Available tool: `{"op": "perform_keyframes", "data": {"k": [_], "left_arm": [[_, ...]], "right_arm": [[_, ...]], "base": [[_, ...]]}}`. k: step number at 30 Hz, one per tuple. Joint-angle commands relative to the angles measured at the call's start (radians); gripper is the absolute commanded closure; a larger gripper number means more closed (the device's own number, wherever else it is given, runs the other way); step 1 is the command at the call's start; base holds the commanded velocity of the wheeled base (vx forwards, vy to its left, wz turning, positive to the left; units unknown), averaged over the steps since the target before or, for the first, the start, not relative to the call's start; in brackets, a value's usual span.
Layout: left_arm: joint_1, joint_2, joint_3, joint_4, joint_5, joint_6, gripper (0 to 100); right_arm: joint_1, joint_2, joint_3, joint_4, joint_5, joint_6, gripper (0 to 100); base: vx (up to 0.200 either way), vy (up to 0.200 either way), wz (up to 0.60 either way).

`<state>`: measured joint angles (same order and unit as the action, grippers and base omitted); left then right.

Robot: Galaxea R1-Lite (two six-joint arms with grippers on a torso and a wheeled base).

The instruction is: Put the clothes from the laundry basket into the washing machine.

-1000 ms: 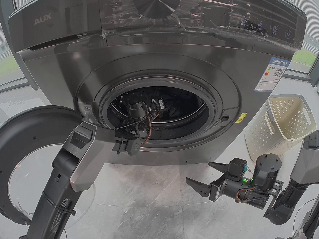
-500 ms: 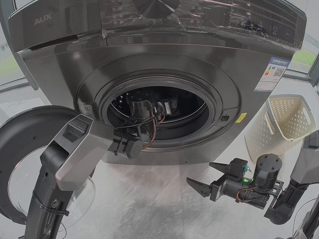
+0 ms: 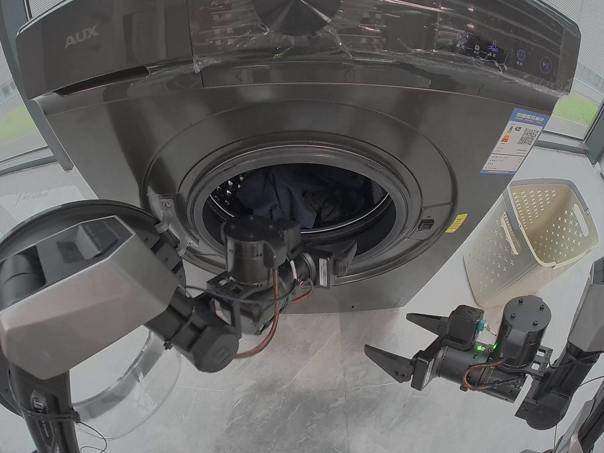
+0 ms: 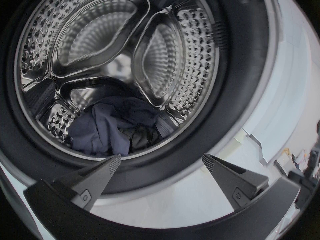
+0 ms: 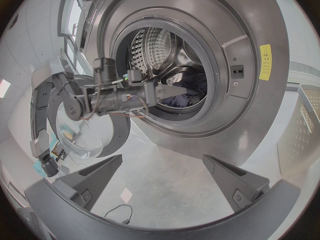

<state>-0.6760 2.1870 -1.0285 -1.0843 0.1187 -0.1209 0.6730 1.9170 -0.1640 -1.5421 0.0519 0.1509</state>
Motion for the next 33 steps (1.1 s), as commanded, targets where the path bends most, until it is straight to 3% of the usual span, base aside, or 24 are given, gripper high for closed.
{"op": "perform_keyframes", "data": {"k": [1,6,9,13,15,20,21,22,24,25,27,30,33], "left_arm": [[-0.155,-0.389,0.564,-0.207,-0.024,0.069,0],[-0.152,-0.589,0.746,-0.209,-0.022,0.067,0],[-0.136,-0.717,0.846,-0.195,-0.021,0.069,0],[-0.088,-0.836,0.929,-0.18,-0.021,0.072,0],[-0.034,-0.94,0.972,-0.12,-0.022,0.078,0],[-0.001,-1.118,0.992,0.006,-0.027,0.099,0],[0.001,-1.225,0.979,0.103,-0.025,0.099,0],[0.004,-1.259,0.975,0.139,-0.024,0.101,0],[0.033,-1.399,0.947,0.316,-0.022,0.113,0],[0.035,-1.408,0.946,0.328,-0.022,0.115,0],[0.102,-1.609,0.921,0.57,-0.03,0.133,0],[0.179,-1.758,0.904,0.738,-0.036,0.135,0],[0.25,-1.862,0.901,0.836,-0.037,0.141,0]], "right_arm": [[0.03,-0.239,0.164,0.008,-0.009,-0.001,0],[-0.01,-0.375,0.164,0.016,-0.089,-0.002,0],[-0.05,-0.46,0.164,0.054,-0.099,-0.014,0],[-0.119,-0.573,0.164,0.183,-0.101,-0.042,0],[-0.168,-0.687,0.164,0.341,-0.098,-0.063,0],[-0.211,-0.846,0.164,0.505,-0.119,-0.089,0],[-0.24,-0.918,0.164,0.574,-0.144,-0.113,0],[-0.25,-0.937,0.164,0.593,-0.145,-0.119,0],[-0.296,-1.015,0.164,0.668,-0.149,-0.126,0],[-0.297,-1.021,0.164,0.672,-0.149,-0.126,0],[-0.352,-1.159,0.164,0.809,-0.147,-0.126,0],[-0.405,-1.31,0.164,0.967,-0.139,-0.129,0],[-0.461,-1.445,0.164,1.099,-0.136,-0.132,0]], "base": [[0.0,0.0,0.0],[0.0,0.0,0.0],[-0.133,0.0,0.0],[-0.2,0.0,0.0],[-0.2,0.0,0.0],[-0.2,0.0,0.0],[-0.2,0.0,0.0],[-0.2,0.0,0.0],[-0.2,0.0,0.0],[-0.2,0.0,0.0],[-0.2,0.0,0.0],[-0.2,0.0,0.0],[-0.2,0.0,0.0]]}}
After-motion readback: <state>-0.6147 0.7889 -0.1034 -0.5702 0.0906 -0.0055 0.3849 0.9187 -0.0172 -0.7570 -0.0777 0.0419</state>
